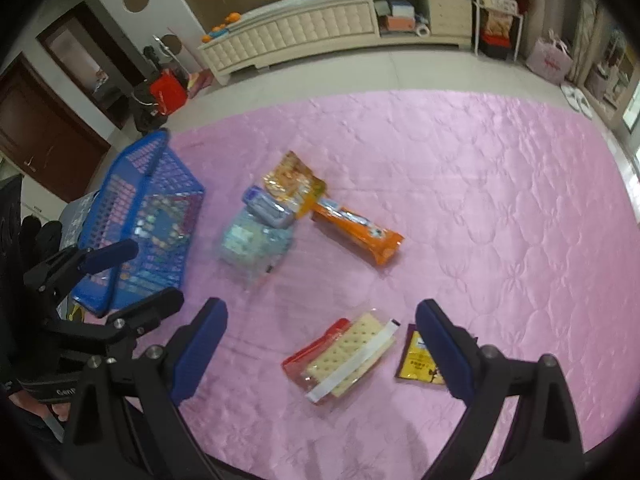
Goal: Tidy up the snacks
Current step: 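Lower the left gripper onto the light-blue striped bread bag and grasp it, then grasp the white cracker pack with the right gripper while the left holds the striped bag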
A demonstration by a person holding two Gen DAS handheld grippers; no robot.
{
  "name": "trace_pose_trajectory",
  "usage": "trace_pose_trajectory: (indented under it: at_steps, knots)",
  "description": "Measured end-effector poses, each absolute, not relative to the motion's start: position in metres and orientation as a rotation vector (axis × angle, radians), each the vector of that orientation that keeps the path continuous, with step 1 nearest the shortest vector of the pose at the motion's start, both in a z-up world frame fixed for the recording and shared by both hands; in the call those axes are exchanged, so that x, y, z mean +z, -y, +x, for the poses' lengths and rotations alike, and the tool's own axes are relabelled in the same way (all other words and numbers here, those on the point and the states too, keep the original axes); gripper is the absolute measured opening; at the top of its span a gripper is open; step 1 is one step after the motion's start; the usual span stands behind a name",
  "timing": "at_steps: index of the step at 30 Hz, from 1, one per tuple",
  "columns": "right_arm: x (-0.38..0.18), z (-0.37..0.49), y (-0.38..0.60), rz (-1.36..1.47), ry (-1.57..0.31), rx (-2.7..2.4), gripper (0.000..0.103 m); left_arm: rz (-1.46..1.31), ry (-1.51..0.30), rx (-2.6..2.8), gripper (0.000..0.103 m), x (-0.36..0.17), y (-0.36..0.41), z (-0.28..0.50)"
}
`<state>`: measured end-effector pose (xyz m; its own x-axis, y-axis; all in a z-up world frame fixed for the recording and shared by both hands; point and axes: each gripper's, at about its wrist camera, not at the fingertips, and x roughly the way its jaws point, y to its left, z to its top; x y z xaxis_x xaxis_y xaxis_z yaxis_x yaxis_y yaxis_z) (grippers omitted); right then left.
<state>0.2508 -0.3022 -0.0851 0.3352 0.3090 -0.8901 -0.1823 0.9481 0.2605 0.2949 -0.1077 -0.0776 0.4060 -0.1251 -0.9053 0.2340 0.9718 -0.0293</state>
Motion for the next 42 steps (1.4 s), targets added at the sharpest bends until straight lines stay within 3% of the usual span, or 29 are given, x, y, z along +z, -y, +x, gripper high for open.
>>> trace_pose_trajectory:
  at_steps: [11, 25, 30, 42]
  knots:
    - [-0.142, 0.289, 0.305, 0.175, -1.248, 0.355, 0.097, 0.146, -1.264, -0.152, 0.080, -0.138, 0.108, 0.346]
    - [-0.164, 0.298, 0.316, 0.238, -1.251, 0.386, 0.097, 0.130, -1.363, -0.124, 0.080, -0.188, 0.107, 0.381]
    - [-0.164, 0.294, 0.318, 0.246, -1.267, 0.368, 0.097, 0.132, -1.317, -0.118, 0.059, -0.181, 0.110, 0.372]
    - [-0.156, 0.254, 0.331, 0.291, -1.330, 0.303, 0.097, 0.104, -1.212, -0.175, 0.057, -0.137, 0.118, 0.306]
